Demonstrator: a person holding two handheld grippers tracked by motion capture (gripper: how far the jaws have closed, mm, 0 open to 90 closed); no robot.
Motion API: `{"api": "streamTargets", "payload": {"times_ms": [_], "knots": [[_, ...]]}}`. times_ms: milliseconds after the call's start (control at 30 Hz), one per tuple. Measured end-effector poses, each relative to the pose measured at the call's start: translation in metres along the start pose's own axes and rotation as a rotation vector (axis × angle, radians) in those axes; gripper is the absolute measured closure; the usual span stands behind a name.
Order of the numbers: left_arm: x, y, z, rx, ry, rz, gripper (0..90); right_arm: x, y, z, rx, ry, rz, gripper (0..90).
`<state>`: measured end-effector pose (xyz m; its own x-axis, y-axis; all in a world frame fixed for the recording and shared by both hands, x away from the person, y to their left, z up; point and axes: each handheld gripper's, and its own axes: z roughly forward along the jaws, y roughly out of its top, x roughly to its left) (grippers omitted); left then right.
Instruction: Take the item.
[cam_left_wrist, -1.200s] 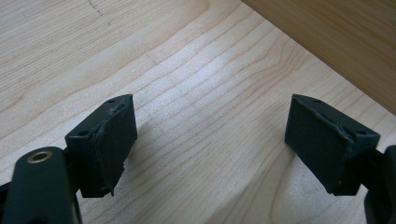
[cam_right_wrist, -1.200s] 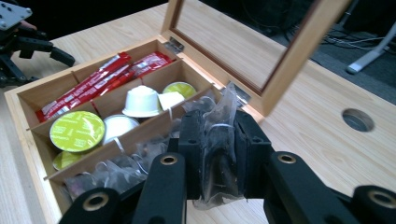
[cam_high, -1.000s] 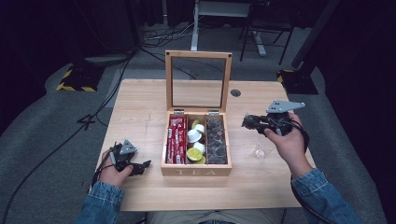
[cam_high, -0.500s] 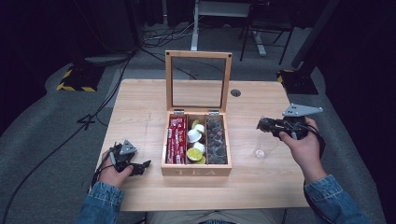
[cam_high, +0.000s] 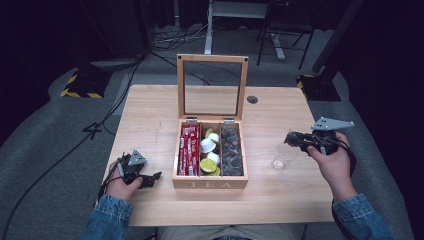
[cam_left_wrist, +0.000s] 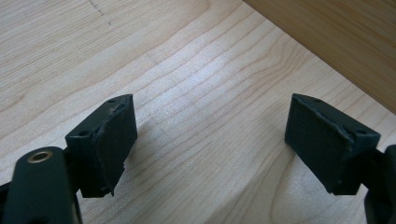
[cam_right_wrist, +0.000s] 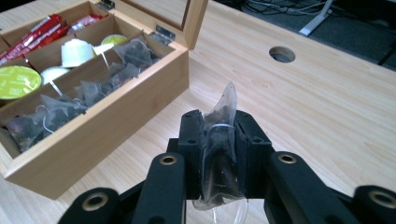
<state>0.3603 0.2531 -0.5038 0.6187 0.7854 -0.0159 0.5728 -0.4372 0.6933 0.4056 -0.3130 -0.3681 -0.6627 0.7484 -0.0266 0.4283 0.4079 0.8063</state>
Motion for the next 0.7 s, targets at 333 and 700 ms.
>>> {"api": "streamTargets", "payload": {"times_ms": [333,700], "knots": [[0.000,0.000,0.000,-0.001,0.000,-0.001,17.3,0.000,-0.016,0.010,0.042,0.010,0.016,75.1],[0.000,0.000,0.000,0.001,-0.001,0.000,17.3,0.003,-0.027,0.021,0.078,0.019,0.032,74.9]]}}
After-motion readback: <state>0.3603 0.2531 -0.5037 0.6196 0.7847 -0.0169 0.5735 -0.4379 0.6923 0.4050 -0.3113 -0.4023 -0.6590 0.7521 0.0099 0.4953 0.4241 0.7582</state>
